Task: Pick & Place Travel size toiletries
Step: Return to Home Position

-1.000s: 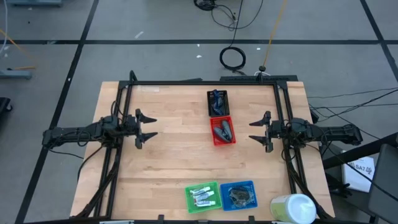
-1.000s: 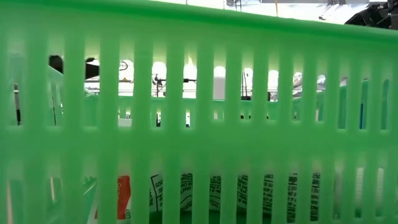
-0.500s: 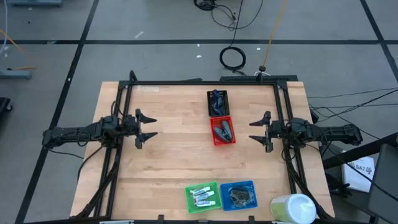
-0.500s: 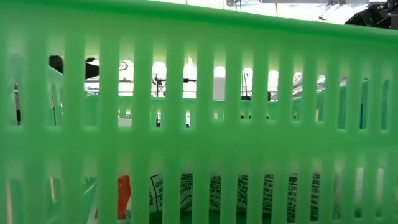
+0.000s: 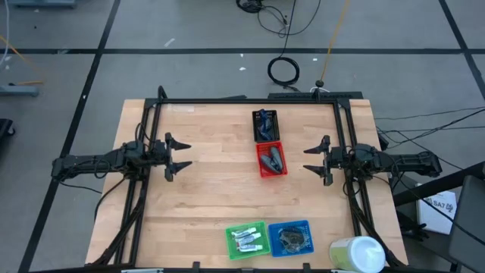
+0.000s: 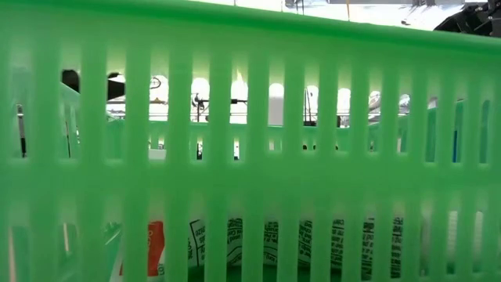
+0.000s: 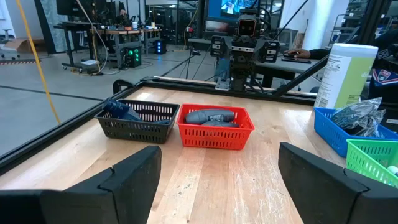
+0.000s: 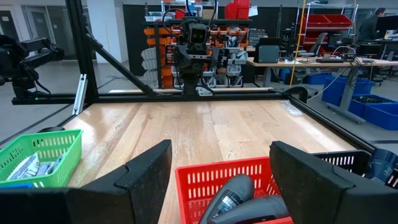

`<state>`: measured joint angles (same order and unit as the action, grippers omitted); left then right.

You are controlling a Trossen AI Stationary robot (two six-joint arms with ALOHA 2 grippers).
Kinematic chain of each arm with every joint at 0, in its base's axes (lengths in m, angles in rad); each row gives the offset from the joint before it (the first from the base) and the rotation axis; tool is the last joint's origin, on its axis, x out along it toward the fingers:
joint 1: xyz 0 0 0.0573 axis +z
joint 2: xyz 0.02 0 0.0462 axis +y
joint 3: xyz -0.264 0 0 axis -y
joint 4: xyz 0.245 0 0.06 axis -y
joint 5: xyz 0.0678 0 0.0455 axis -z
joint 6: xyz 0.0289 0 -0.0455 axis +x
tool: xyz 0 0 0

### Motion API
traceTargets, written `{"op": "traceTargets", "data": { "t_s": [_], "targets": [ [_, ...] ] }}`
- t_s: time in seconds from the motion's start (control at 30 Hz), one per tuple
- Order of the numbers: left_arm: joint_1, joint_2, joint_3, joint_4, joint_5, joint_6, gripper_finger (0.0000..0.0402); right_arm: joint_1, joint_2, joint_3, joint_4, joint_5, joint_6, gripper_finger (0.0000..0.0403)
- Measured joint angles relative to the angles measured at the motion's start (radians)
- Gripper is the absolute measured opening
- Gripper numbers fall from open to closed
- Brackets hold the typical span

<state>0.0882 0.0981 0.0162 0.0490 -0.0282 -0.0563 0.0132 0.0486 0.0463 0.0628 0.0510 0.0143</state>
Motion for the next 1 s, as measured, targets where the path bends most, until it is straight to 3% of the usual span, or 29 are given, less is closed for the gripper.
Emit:
{"op": "traceTargets", "data": {
  "t_s": [1.0],
  "targets": [
    [0.0,0.0,0.0,0.0,0.0,0.0,0.0307,0.0,0.0,0.0,0.0,0.0,0.0,0.026]
  ]
}}
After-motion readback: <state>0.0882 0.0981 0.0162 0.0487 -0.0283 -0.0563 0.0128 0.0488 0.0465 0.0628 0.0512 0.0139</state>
